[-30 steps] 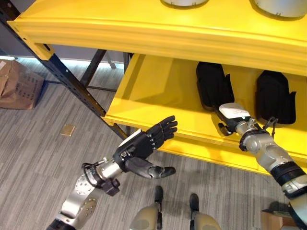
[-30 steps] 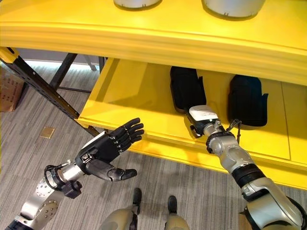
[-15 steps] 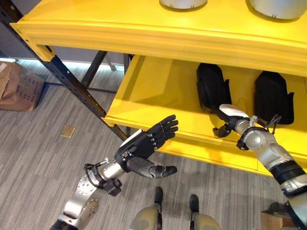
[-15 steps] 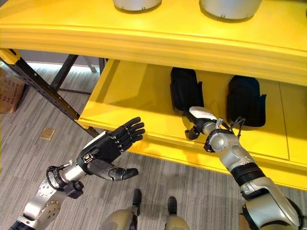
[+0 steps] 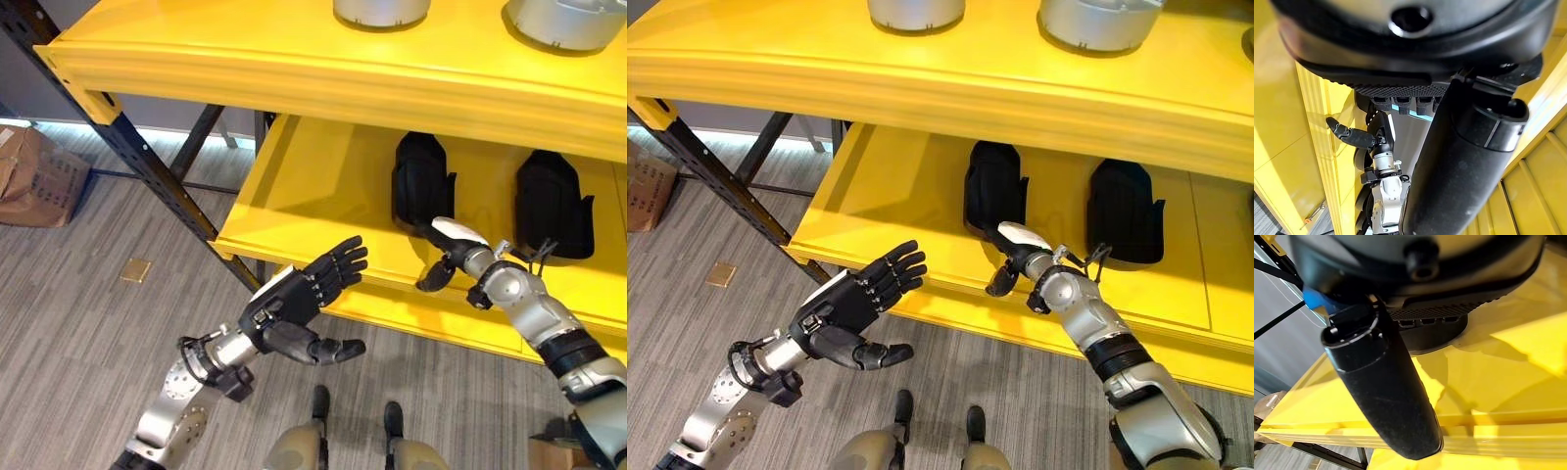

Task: Move parts from the plastic box to the shelf.

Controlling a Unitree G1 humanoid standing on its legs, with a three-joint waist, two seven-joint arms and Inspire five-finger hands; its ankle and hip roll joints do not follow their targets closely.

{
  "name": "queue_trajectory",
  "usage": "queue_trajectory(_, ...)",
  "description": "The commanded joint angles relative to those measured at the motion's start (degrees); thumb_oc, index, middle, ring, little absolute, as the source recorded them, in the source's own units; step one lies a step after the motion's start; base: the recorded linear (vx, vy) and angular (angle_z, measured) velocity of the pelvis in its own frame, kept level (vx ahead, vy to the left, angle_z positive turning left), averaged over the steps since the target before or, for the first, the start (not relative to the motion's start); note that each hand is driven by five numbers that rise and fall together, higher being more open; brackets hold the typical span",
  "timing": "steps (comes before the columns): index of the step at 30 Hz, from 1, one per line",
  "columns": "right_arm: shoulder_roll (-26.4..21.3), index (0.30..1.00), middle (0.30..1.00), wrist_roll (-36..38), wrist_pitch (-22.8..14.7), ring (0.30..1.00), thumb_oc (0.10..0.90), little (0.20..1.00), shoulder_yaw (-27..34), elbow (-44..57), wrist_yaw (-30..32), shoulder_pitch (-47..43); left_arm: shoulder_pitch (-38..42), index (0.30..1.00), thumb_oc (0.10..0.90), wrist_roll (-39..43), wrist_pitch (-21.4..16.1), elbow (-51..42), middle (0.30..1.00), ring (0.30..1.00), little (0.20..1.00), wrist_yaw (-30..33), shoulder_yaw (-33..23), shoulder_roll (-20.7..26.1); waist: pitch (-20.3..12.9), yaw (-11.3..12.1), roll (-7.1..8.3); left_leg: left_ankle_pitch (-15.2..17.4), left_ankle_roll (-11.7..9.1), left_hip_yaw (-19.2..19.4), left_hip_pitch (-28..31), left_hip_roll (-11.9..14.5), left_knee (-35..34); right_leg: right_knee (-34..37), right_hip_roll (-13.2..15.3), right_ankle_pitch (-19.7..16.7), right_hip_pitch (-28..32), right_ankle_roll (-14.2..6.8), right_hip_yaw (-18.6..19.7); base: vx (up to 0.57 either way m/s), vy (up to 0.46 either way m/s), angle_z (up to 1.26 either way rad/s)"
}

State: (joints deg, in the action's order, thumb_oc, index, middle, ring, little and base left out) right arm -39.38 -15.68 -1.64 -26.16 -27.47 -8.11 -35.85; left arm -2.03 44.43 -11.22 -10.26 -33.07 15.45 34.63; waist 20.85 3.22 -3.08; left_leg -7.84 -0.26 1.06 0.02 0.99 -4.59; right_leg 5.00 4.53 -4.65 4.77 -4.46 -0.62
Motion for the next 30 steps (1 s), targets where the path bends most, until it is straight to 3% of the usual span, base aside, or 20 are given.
queue_trajectory(1, 0.34, 1.0, 1.0, -1.29, -1.81, 1.0, 0.9, 1.0, -0.62, 2.19, 4.99, -0.35, 1.05, 1.0, 0.9, 1.21, -4.47, -5.8, 1.0, 1.0, 1.0, -1.11, -0.68, -2.02, -4.51, 0.97, 1.2, 7.54, -1.01, -0.01, 0.67, 1.33, 4.32, -4.9, 1.11, 2.88, -3.74, 0.39, -4.86, 0.0, 0.0, 0.0)
queue_trajectory(13, 1.41, 1.0, 1.0, -7.35, -2.22, 1.0, 0.9, 1.0, 3.76, 4.13, 18.33, -0.07, 0.98, 1.0, 0.9, 2.15, -5.84, -6.2, 1.0, 1.0, 1.0, 0.57, 0.79, -2.01, -4.38, -0.1, -0.3, 7.94, -0.82, 0.28, 0.65, 0.95, 4.45, -5.22, 1.42, 3.19, -4.14, 0.41, -4.13, 0.0, 0.02, 0.0)
queue_trajectory(30, 1.46, 1.0, 1.0, -8.98, -8.74, 1.0, 0.9, 1.0, 4.55, 12.0, 24.31, 3.45, -0.37, 1.0, 0.9, 2.67, -7.41, -6.74, 1.0, 1.0, 1.0, 1.87, 1.51, -2.02, -5.13, -1.3, -0.92, 8.19, -0.65, 0.83, 1.34, 0.63, 4.19, -5.35, 1.85, 3.34, -4.11, 0.29, -3.58, 0.0, 0.009, 0.0)
